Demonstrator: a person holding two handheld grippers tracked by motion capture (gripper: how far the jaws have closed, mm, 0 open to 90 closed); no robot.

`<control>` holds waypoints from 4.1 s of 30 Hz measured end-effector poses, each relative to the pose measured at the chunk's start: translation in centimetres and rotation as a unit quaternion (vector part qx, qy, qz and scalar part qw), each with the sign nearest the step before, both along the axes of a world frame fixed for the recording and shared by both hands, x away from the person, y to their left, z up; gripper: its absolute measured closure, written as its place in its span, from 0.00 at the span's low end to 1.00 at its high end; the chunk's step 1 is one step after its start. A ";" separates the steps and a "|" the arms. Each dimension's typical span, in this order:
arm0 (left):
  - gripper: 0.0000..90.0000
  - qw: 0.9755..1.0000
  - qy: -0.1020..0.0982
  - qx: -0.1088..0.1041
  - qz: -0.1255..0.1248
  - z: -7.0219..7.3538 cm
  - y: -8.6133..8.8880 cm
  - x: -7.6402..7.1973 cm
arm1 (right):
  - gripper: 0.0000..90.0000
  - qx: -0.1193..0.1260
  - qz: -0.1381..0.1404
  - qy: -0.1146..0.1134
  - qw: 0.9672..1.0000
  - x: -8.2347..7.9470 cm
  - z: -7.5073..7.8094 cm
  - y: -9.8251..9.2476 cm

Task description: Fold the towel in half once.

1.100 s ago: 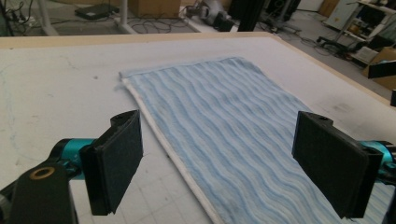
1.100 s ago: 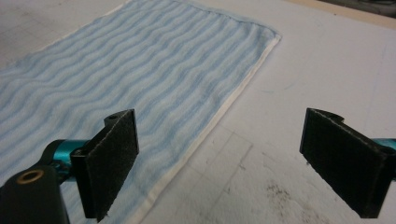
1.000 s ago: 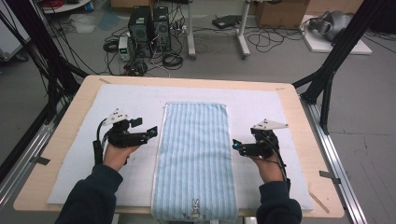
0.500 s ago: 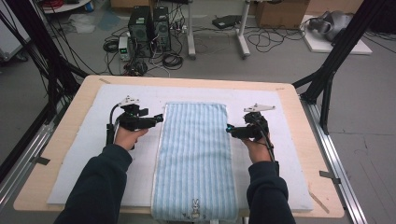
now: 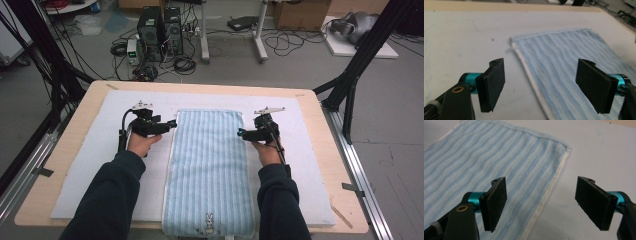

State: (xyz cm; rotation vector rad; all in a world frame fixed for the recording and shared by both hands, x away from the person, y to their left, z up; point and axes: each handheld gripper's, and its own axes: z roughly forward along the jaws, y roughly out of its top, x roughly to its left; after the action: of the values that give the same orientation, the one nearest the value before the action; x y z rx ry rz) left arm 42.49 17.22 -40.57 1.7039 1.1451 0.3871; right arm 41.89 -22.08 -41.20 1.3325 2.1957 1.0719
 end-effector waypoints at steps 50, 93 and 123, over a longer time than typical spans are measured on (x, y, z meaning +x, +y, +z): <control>0.98 0.998 0.034 0.050 -0.007 -2.0 -2.2 0.5 | 0.96 -0.018 0.002 0.001 1.000 0.6 -0.8 1.9; 0.98 0.991 0.019 0.003 -0.131 -3.6 0.7 -14.8 | 0.95 0.041 0.075 -0.028 0.996 -15.3 -1.9 -0.4; 0.61 0.994 0.079 0.024 -0.076 -3.9 -0.5 -7.1 | 0.64 -0.018 0.037 0.068 0.997 -5.8 -1.6 2.6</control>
State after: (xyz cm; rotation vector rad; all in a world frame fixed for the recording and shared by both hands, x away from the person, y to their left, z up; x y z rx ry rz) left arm 35.42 16.69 -44.45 1.8766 1.1179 0.1879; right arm 36.05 -19.49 -42.79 1.3546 2.3692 0.9899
